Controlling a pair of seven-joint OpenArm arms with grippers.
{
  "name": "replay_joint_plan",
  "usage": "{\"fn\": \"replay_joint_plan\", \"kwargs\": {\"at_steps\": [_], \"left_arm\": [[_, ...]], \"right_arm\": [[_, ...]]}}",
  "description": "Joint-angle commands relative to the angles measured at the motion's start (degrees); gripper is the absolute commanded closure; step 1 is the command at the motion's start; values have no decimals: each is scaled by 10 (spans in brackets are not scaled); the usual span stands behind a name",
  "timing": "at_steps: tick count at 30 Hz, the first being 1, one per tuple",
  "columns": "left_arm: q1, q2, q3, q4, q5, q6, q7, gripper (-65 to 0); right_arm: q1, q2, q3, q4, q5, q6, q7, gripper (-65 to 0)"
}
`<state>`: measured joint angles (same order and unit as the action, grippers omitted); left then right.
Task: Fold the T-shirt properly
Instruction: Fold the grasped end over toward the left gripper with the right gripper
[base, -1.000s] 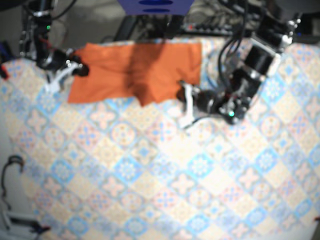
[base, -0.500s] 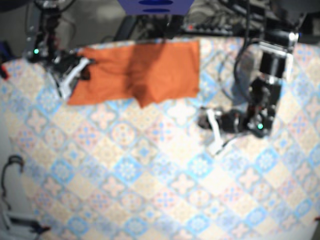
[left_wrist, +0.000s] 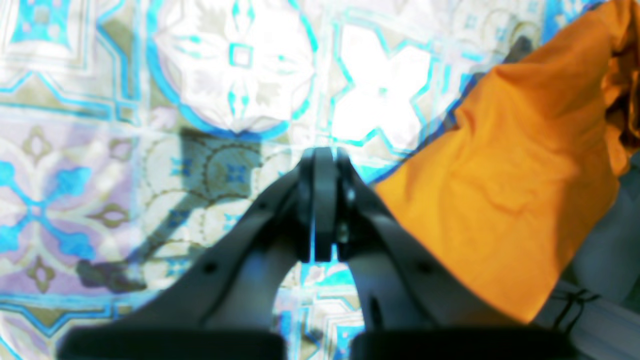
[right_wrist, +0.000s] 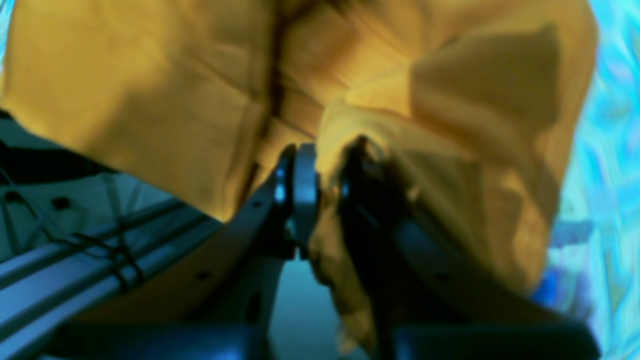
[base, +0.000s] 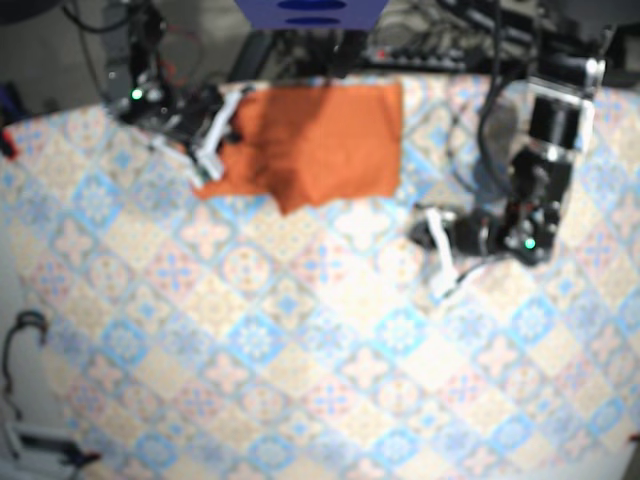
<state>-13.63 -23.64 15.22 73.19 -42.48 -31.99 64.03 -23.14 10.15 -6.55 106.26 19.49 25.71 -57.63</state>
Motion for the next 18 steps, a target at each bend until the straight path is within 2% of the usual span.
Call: {"fn": "replay_joint_plan", "kwargs": {"at_steps": [1,9,16,18], "left_arm": [[-15,-12,-3,10,-11,-3,-7,0],[-4,-15,-5,10,-11,-3,-7,0],[-4,-15,-4,10,-11,-3,-7,0],[-4,-15,-3,10,-8,-3,-7,0]], "right_arm": [[3,-2,-9,12,-8,1,7,0],[4,-22,-64,20,-86,1,9,0],[5,-28,-84,37,-92,0,8,0],[10,-28,-86,39,-92,-11,8,0]]}}
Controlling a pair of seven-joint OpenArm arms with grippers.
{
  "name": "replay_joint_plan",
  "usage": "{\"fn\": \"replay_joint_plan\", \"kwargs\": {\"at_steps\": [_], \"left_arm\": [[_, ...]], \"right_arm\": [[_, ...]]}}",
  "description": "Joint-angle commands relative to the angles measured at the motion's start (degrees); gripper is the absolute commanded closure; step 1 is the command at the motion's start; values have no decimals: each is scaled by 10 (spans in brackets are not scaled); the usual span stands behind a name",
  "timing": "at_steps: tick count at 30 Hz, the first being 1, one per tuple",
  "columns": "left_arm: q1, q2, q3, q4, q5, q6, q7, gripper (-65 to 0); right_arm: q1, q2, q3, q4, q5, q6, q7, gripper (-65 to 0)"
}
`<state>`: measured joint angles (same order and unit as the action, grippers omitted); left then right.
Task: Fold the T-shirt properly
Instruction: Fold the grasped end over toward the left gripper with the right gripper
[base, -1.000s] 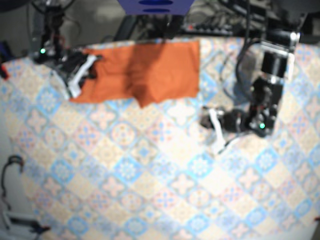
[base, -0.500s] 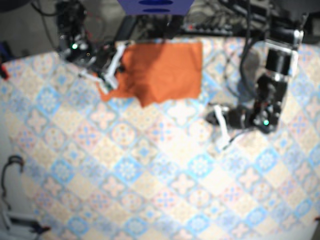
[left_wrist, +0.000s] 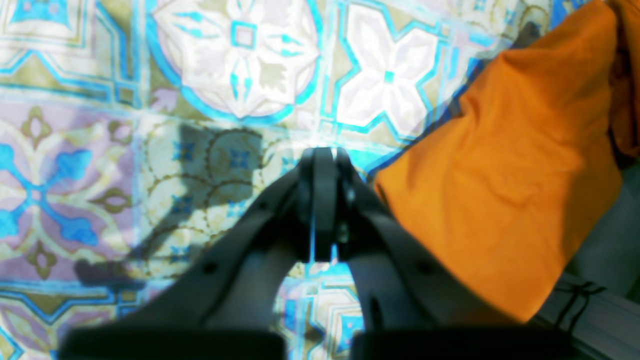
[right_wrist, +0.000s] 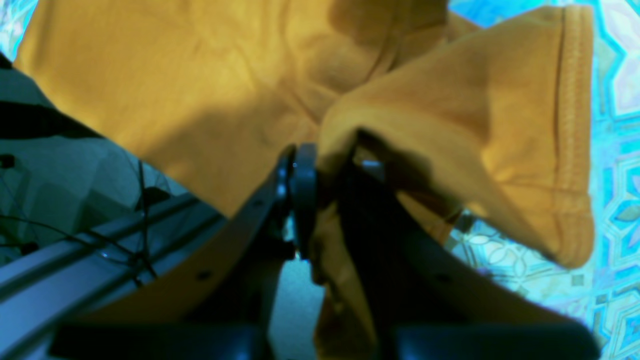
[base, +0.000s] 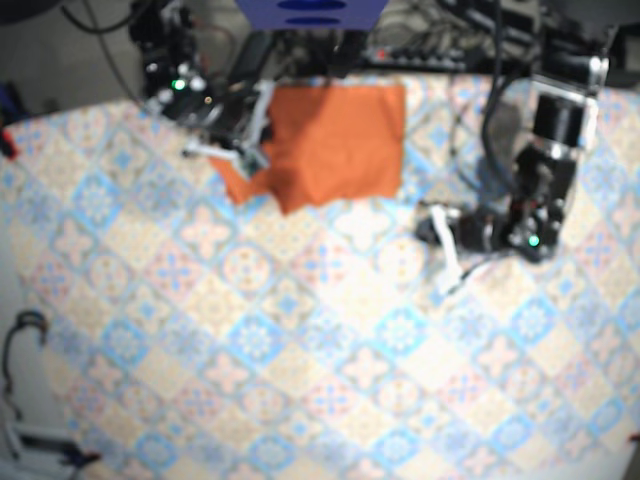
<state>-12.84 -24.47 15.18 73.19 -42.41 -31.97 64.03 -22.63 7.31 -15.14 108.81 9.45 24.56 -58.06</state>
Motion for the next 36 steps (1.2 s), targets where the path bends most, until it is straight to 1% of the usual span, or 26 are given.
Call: {"fn": "replay_joint_plan", "kwargs": {"at_steps": [1,4,10,12,18,23,26,34,36], "left_arm": [[-12,-6,-2,10,-8,-3,-7,0],[-9,-6,-1,10,-7,-3,-7,0],[-1,-6,-2,10,-7,-3,-7,0],[-1,-6,-2,9,-6,-3,-8,0],[-1,-17,-1,9,-6,-3,-8,0],[-1,-19,-1,9,-5,-3,-8,0],[-1,-19,-1,8,-5,-3,-8,0],[-1,-19,-1,8,-4,-3,-9,0],[-1,-19,-1,8,9,-3,-9,0]], "right_arm": [[6,0,-2,14,9,-12,12,0],[18,4,-23,21,9,-35,13,0],[40,4,-86,23,7,-59,13,0],[47,4,-93,26,7,-67,14,0],[55,2,-98,26,7,-67,21,0],[70,5,-138,26,0,-68,33,0],[75,5,-159,26,-33,-68,33,0],[94,-1,-264,25,-188,-68,34,0],[99,-1,-288,25,-222,-68,37,0]]}}
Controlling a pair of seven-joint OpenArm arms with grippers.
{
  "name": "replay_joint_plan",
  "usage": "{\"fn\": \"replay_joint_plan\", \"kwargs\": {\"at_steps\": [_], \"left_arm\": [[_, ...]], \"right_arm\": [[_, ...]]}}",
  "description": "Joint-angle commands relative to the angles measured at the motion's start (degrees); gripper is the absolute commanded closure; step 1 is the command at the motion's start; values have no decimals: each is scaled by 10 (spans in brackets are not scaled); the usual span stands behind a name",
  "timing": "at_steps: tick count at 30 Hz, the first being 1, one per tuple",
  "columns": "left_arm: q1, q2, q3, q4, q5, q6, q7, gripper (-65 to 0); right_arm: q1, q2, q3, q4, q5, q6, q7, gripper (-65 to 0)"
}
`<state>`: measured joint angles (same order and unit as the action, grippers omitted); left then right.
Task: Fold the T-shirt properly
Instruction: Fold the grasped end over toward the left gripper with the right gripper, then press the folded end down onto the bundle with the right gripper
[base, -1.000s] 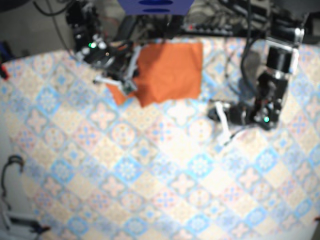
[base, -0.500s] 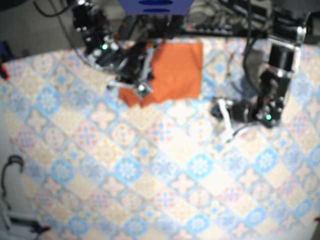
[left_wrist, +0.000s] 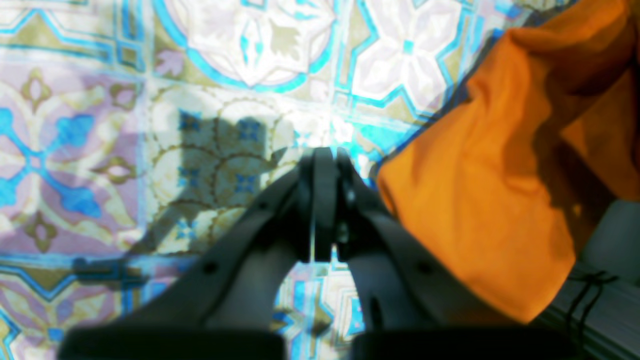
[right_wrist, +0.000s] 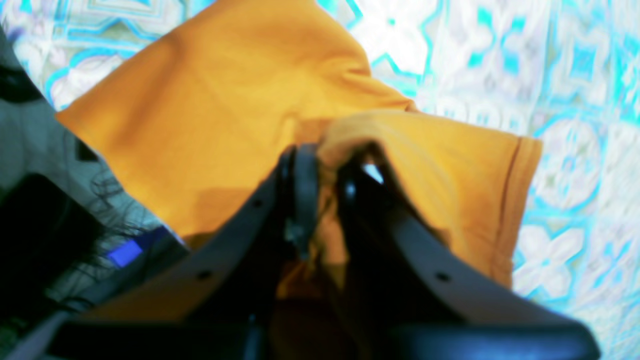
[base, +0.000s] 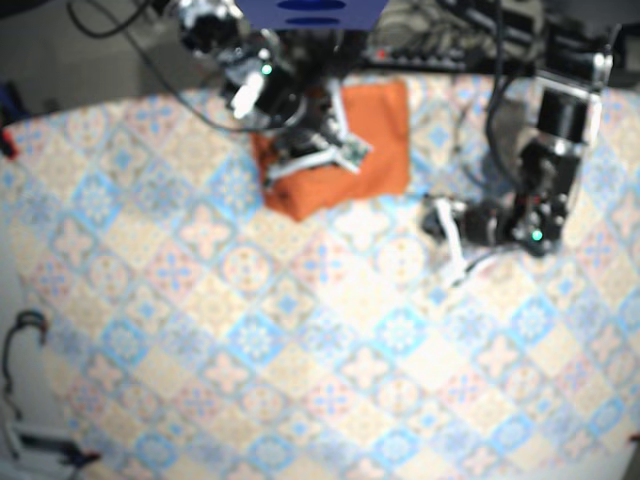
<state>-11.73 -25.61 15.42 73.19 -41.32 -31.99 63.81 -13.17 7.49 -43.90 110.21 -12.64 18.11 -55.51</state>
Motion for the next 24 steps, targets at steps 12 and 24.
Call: {"fn": "replay_joint_plan", "kwargs": {"at_steps": [12,24], "left_arm": [[-12,-3,-3,8,46,-3,-6,0],[-12,-3,-2,8,47,-3,-6,0]], "right_arm": [[35,-12,-50,4,-25,-3,34,0],[36,-12,-69,-5,-25,-3,72,0]]}}
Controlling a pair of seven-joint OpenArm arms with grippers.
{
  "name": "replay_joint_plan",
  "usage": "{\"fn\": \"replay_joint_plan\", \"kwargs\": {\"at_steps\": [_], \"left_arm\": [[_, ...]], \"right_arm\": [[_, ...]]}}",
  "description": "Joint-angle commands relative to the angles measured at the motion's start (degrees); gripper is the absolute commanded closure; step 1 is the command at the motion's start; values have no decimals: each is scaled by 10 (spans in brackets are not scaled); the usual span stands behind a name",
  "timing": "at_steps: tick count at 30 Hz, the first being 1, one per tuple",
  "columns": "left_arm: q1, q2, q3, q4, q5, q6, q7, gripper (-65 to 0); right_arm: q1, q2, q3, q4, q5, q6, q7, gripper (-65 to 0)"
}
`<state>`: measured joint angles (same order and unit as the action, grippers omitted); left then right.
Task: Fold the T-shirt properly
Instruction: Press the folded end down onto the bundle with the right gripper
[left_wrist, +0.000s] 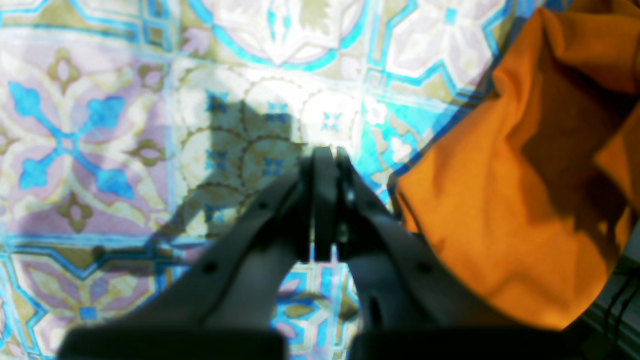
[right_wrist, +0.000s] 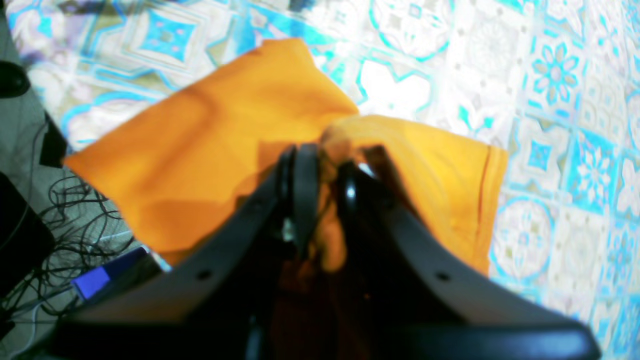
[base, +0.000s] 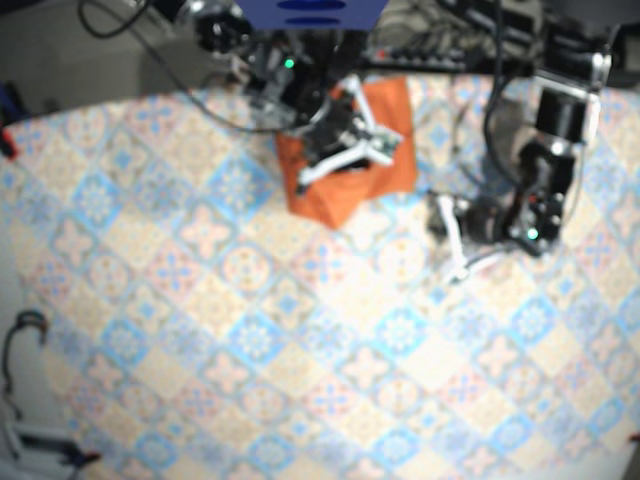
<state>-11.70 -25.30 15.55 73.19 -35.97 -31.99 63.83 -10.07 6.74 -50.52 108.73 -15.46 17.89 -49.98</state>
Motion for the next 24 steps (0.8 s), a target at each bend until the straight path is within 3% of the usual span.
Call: {"fn": "replay_joint_plan", "kwargs": {"at_steps": [1,24], "left_arm": [[-12,-6,-3,8,-6,-3,-7,0],[-12,1,-3,8,31,-3,-7,0]], "right_arm": [[5,-4,-6,10,3,-1,23,0],[4,-4,-9,10,4,-1,82,0]]}}
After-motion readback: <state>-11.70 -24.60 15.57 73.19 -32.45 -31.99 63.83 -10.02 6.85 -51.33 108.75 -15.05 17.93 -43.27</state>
